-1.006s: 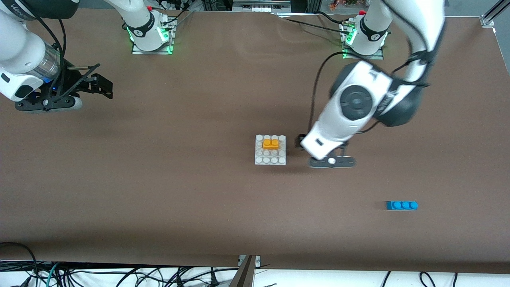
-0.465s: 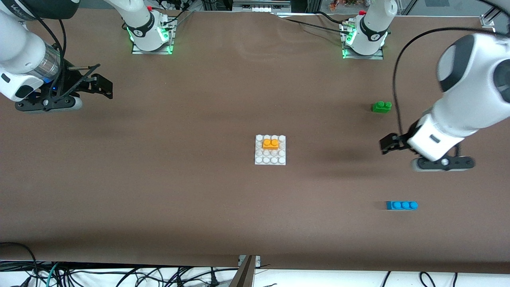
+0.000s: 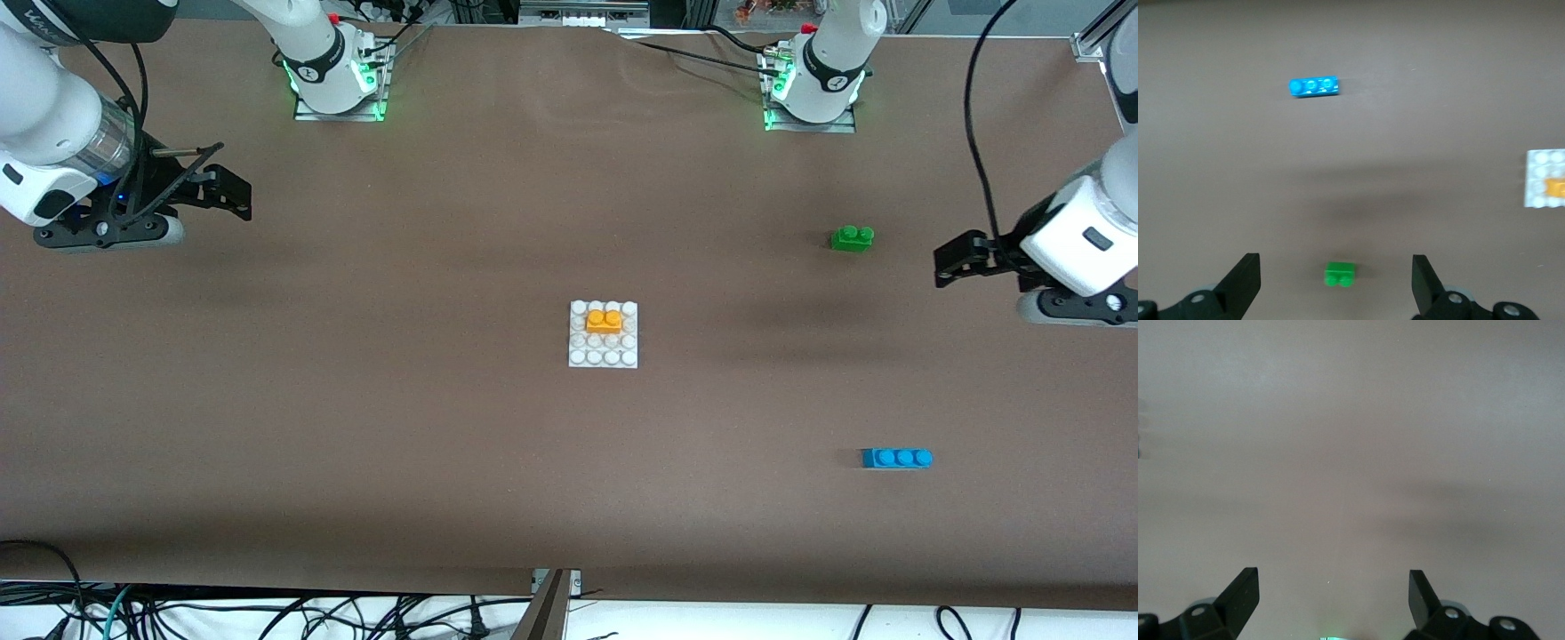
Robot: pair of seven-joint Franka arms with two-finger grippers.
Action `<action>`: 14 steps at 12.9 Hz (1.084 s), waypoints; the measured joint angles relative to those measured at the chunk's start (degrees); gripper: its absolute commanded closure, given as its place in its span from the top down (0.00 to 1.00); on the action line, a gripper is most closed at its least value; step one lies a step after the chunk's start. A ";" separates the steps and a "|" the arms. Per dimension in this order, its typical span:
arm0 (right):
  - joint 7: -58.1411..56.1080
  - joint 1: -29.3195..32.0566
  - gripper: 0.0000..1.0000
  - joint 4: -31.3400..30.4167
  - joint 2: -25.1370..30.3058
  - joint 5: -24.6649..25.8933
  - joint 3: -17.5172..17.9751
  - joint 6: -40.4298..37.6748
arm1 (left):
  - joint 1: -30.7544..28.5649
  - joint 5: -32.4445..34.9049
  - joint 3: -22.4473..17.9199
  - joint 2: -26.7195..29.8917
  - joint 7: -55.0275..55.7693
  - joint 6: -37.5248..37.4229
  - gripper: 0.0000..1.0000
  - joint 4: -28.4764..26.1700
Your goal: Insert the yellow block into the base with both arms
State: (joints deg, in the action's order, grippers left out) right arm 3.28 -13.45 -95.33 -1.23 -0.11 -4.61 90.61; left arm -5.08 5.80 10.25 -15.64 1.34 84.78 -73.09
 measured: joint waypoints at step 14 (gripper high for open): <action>0.00 0.00 0.99 0.05 0.00 0.00 0.00 0.07 | 3.25 -3.54 -5.56 14.22 -5.29 7.47 1.00 -21.34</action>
State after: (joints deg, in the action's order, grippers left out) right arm 3.28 -13.45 -95.28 -1.22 -0.11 -4.61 90.68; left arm -1.84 2.26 4.69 -1.42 -3.95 92.25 -94.43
